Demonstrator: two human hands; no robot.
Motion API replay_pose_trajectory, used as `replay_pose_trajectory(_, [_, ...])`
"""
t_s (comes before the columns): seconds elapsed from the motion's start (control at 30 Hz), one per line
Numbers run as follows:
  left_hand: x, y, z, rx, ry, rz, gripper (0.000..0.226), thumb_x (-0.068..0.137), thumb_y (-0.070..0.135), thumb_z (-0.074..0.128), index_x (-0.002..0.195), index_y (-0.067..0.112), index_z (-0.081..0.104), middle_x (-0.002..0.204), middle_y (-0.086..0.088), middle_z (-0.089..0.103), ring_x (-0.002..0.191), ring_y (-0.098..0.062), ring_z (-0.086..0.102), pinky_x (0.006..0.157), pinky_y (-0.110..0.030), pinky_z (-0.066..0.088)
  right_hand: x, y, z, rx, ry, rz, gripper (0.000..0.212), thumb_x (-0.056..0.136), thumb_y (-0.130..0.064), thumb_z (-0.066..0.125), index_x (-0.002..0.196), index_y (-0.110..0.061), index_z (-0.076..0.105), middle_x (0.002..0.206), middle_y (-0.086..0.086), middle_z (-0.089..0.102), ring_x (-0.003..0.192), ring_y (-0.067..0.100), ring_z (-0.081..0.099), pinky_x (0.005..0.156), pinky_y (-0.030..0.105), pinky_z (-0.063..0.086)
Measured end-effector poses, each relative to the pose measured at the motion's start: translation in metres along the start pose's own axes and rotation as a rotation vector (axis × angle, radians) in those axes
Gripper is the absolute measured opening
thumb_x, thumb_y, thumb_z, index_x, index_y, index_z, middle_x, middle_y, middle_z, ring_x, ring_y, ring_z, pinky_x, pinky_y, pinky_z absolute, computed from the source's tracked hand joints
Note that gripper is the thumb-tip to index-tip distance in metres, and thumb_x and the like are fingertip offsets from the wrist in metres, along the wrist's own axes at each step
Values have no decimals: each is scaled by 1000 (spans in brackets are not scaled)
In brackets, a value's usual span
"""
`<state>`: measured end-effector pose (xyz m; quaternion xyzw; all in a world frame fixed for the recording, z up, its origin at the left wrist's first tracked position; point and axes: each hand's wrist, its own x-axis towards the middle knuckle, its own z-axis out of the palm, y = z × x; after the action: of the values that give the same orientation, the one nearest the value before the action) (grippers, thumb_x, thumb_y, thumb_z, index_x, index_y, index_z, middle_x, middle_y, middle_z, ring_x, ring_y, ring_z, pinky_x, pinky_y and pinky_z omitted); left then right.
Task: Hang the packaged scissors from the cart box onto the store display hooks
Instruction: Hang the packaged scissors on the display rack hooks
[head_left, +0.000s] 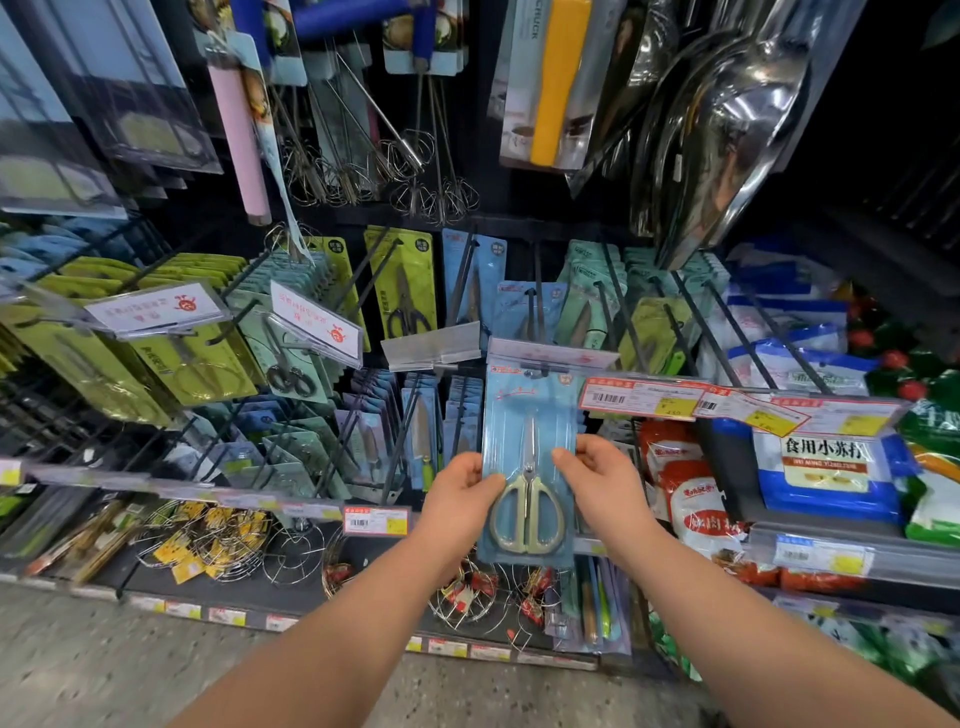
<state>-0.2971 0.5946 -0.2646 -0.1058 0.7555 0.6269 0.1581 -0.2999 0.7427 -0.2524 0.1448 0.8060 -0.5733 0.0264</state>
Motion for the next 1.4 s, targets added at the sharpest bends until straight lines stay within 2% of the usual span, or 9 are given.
replay_pose_trajectory(0.17, [24,5,2,108,69,-13,4,90,15,56,89,16,59,94,-15,66,81,-22,59,82,-43,53,24,-4,3,-70,5,32,21,92,-20,57,108,-6,61,91,13,66,82,28,59,79,35,47])
replay_pose_trajectory(0.3, [51,11,6,280,115,-21,29,91,18,55,118,6,56,105,-12,65,85,-23,58,74,-35,49,50,-5,5,-205,-1,149,30,93,-30,55,109,-6,59,96,9,63,87,26,58,83,31,46])
replay_pose_trajectory(0.47, [74,16,10,381,99,-52,27,91,18,53,116,6,55,94,-12,64,80,-28,59,65,-31,46,69,-11,4,-443,-77,219,44,96,-39,45,125,-7,54,134,12,55,125,27,49,102,29,36])
replay_pose_trajectory(0.63, [88,18,9,484,97,-43,38,96,29,48,129,11,51,119,-15,64,105,-33,61,83,-32,50,79,-9,3,-558,-123,201,51,96,-42,42,133,-8,46,140,11,49,130,28,44,108,35,33])
replay_pose_trajectory(0.73, [87,20,6,519,95,-45,56,95,36,48,144,12,34,131,-15,57,107,-33,62,84,-35,51,73,-7,-1,-613,-123,188,48,95,-41,44,127,-6,49,129,14,55,117,29,54,98,34,43])
replay_pose_trajectory(0.83, [75,20,0,669,76,-22,65,93,43,48,146,12,27,138,-17,49,111,-35,59,88,-41,53,53,-6,-9,-763,-142,78,52,96,-37,44,139,-8,37,140,14,45,127,31,45,103,36,41])
replay_pose_trajectory(1.03, [27,31,-10,1301,21,312,66,92,53,41,146,18,24,149,-9,30,138,-32,25,111,-46,27,2,-9,-23,-1096,-66,-59,62,93,-47,43,146,-27,21,152,5,25,141,31,21,113,49,23])
replay_pose_trajectory(1.17, [0,39,-4,1388,-44,509,72,90,54,44,147,18,19,150,-8,25,139,-32,20,111,-48,23,-37,-11,-33,-1100,12,-49,65,92,-47,43,148,-25,18,157,2,16,146,30,8,115,51,17])
replay_pose_trajectory(1.4, [-48,51,35,1407,-187,699,75,91,54,42,150,19,12,158,-7,14,146,-33,7,118,-52,14,-112,-3,-67,-1101,142,94,66,92,-50,40,148,-22,18,159,3,11,146,31,4,115,53,14])
